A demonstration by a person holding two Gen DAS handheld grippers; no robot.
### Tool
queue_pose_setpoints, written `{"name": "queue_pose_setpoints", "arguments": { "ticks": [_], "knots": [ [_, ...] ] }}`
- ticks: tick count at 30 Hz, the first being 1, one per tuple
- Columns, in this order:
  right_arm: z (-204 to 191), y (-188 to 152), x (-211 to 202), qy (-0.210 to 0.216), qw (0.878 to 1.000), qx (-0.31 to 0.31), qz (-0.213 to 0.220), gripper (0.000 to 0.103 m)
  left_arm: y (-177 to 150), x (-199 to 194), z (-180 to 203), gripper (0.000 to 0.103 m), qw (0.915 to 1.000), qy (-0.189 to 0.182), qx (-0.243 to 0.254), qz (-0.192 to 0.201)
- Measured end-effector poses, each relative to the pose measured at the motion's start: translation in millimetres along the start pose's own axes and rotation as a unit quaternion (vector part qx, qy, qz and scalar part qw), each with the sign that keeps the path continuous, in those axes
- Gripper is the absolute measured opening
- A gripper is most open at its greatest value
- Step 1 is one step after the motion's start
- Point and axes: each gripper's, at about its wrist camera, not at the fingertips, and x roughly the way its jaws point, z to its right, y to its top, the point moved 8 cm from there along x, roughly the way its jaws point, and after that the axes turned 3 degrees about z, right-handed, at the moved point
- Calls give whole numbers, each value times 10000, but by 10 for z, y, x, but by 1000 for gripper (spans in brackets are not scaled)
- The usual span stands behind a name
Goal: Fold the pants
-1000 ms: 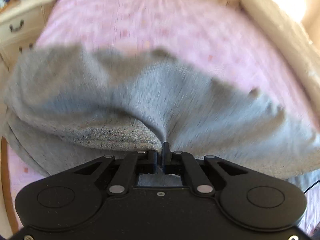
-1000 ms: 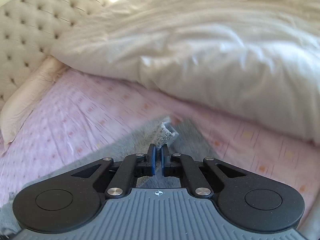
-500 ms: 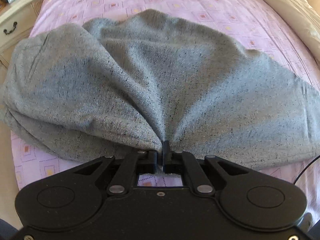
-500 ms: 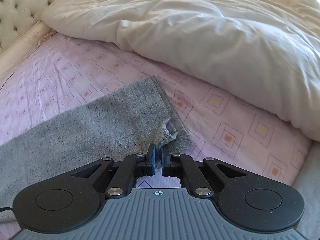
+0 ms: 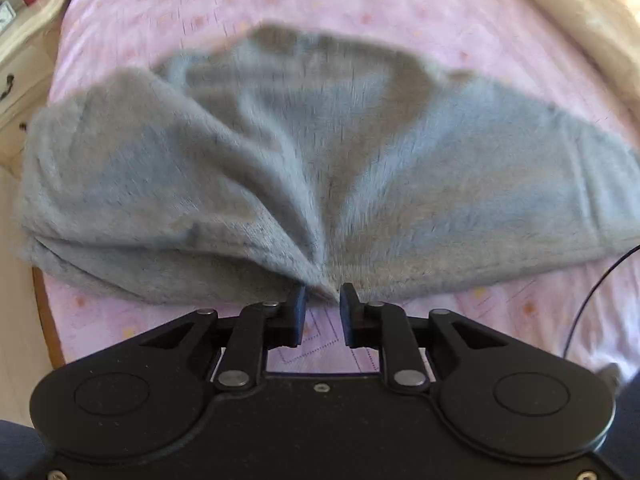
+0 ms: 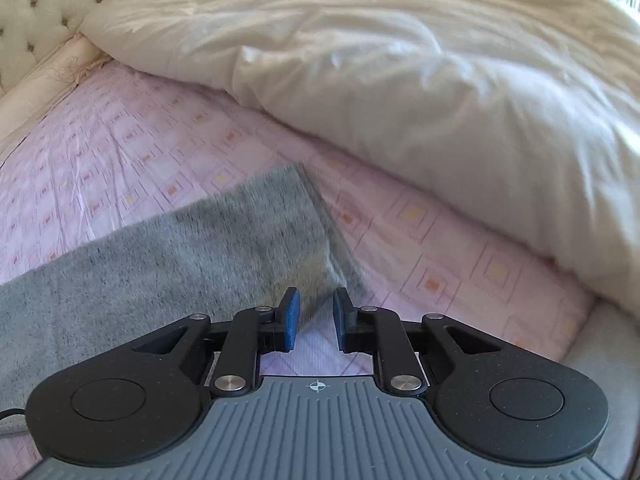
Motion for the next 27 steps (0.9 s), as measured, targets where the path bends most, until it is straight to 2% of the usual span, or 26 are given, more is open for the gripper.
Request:
{"name": "queue_pose_setpoints", "arguments": {
  "ticks": [5, 8, 12, 15, 18, 20, 22, 24, 27],
  "knots": [
    [-410, 282, -291, 412, 9978, -382, 337, 18, 327, -415, -446, 30, 9976, 349, -155, 575],
    [-842, 404, -456, 770, 9925, -812, 491, 19, 482, -502, -823, 31, 9935, 774, -359, 758],
    [-1537, 453, -674, 1402, 9779, -1411, 639, 22, 555, -503, -1356, 32, 9879, 1131, -724, 773],
    [-2132, 342, -778, 1924, 9616, -1852, 627, 22, 532, -405, -1695, 32, 9859, 1185, -975, 672],
    [-2753, 84, -851, 2433, 9379, -2410, 552, 22, 479, -305, -1942, 33, 9853, 1119, -1171, 548],
    [-3166, -147, -910, 2769, 9179, -2801, 487, 22, 442, -242, -2086, 33, 9851, 1064, -1262, 480],
    [-3542, -395, -939, 3044, 8977, -3158, 410, 22, 420, -191, -2202, 39, 9848, 1072, -1288, 456],
    [-3888, -671, -997, 3295, 8748, -3536, 343, 22, 395, -157, -2304, 53, 9843, 1095, -1298, 485],
    [-4302, -1088, -1078, 3636, 8377, -4069, 242, 22, 380, -81, -2408, 54, 9840, 1051, -1348, 508]
  ]
}}
